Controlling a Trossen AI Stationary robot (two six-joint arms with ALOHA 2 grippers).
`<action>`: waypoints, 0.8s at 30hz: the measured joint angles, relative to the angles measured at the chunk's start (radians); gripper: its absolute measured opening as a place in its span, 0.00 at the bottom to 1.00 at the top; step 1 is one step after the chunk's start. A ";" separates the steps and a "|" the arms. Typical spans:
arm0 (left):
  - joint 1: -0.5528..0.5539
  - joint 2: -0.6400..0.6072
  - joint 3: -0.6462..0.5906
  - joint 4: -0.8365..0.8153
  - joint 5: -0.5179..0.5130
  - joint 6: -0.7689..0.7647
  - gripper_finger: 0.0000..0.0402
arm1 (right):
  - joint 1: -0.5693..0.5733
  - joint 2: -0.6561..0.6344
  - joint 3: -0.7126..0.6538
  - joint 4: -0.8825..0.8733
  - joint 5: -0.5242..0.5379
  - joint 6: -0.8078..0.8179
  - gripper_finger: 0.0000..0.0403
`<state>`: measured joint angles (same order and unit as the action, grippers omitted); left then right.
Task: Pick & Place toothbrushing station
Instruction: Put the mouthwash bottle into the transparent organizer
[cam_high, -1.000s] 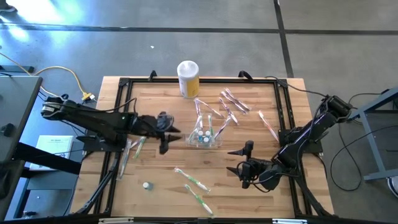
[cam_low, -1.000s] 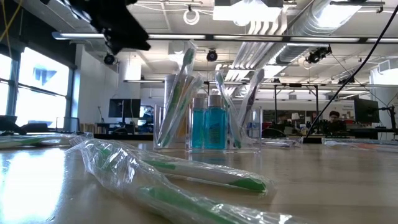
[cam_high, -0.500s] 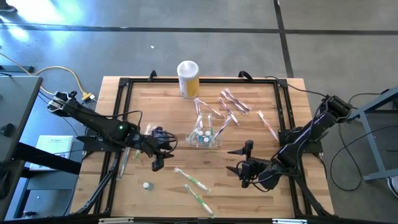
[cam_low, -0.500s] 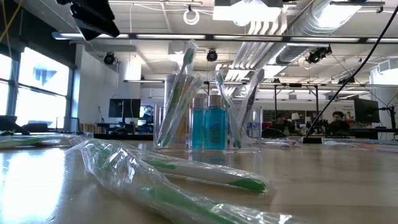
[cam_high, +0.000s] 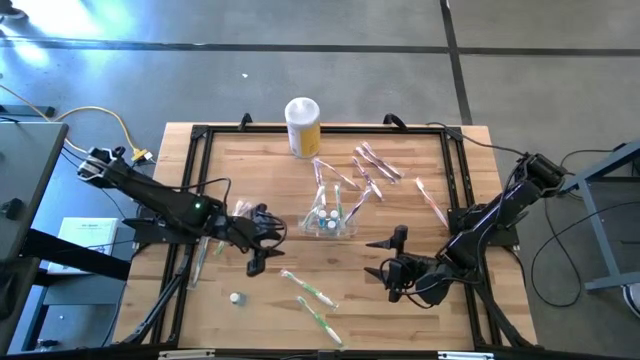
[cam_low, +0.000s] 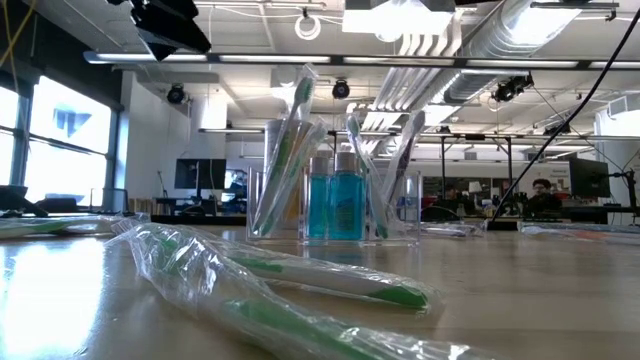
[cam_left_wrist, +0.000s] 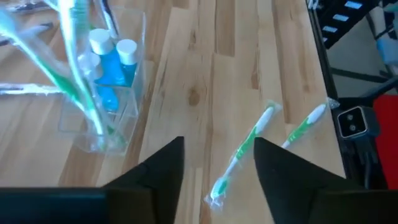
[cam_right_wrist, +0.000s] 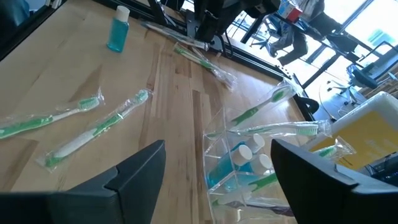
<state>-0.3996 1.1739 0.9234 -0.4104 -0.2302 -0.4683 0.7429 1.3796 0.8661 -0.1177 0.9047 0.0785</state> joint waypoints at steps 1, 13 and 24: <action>0.000 0.008 0.000 0.003 0.001 0.009 0.50 | 0.000 0.000 0.000 0.000 0.000 0.000 0.70; -0.002 0.056 -0.002 -0.024 0.274 -0.249 0.66 | 0.000 0.000 0.000 -0.008 -0.019 0.004 0.70; -0.091 0.056 -0.002 -0.203 0.471 -0.928 0.66 | -0.006 0.000 0.000 -0.008 -0.023 0.005 0.70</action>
<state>-0.4910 1.2297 0.9218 -0.6135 0.2411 -1.3961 0.7364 1.3796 0.8661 -0.1253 0.8817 0.0830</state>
